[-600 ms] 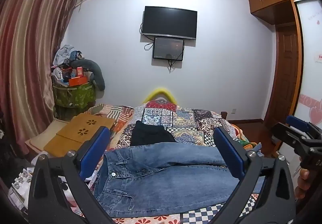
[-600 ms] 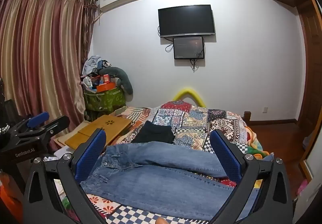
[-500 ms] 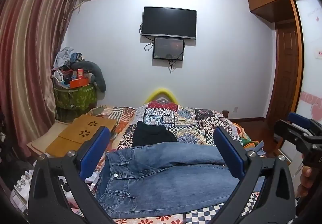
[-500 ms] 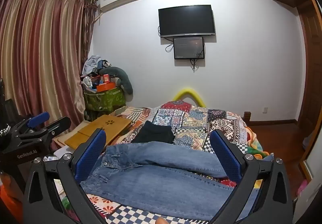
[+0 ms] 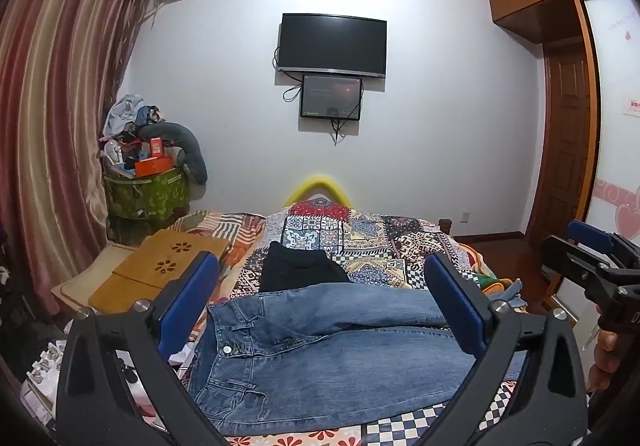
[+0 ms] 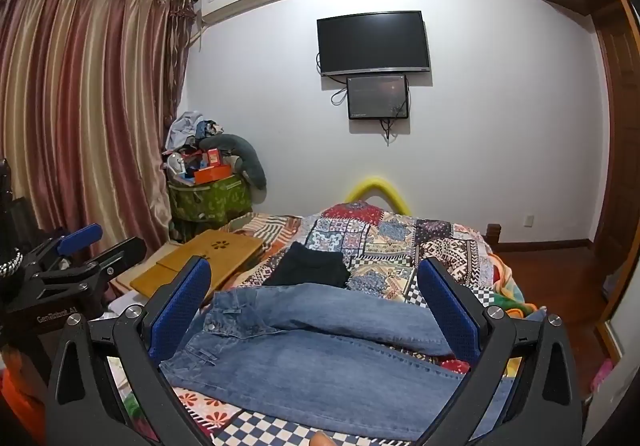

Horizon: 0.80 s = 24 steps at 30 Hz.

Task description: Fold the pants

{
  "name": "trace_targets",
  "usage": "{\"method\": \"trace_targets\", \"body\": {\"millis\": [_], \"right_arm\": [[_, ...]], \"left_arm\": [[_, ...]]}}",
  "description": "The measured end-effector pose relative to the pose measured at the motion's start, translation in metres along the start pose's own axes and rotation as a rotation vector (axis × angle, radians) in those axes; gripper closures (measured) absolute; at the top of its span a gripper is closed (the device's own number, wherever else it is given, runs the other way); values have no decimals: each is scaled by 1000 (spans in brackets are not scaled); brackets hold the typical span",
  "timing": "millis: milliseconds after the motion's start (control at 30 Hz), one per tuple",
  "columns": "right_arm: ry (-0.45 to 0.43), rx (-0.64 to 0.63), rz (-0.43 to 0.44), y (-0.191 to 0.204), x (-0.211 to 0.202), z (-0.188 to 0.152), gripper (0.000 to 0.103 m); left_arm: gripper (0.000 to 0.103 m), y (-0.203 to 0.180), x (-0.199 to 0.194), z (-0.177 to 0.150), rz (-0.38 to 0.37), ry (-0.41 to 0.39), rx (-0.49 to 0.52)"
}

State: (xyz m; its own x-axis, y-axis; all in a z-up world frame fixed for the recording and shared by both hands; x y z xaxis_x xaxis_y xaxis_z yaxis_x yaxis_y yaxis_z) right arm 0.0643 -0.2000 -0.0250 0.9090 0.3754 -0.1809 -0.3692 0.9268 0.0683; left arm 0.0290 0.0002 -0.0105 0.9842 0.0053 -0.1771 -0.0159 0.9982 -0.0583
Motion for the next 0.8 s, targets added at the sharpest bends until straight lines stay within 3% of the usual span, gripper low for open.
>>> {"method": "trace_targets", "body": {"millis": [800], "right_arm": [[2, 0, -3, 4, -3, 3, 0]], "left_arm": [[0, -8, 0, -2, 3, -21, 22]]}}
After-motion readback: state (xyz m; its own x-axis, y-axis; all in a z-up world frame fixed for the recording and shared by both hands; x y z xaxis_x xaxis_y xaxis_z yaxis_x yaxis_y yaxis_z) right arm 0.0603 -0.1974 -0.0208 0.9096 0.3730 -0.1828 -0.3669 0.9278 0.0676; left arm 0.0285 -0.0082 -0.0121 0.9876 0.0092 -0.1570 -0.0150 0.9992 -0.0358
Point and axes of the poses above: each gripper's, at about its wrist camera, not at the fingertips, and x roughly the way its jaws point, y to its left, z to its top, the point moved 3 cm from there along x, roughly the way its jaws point, and after that the axes turned 4 degrees about -y, right-handed, at the moved point
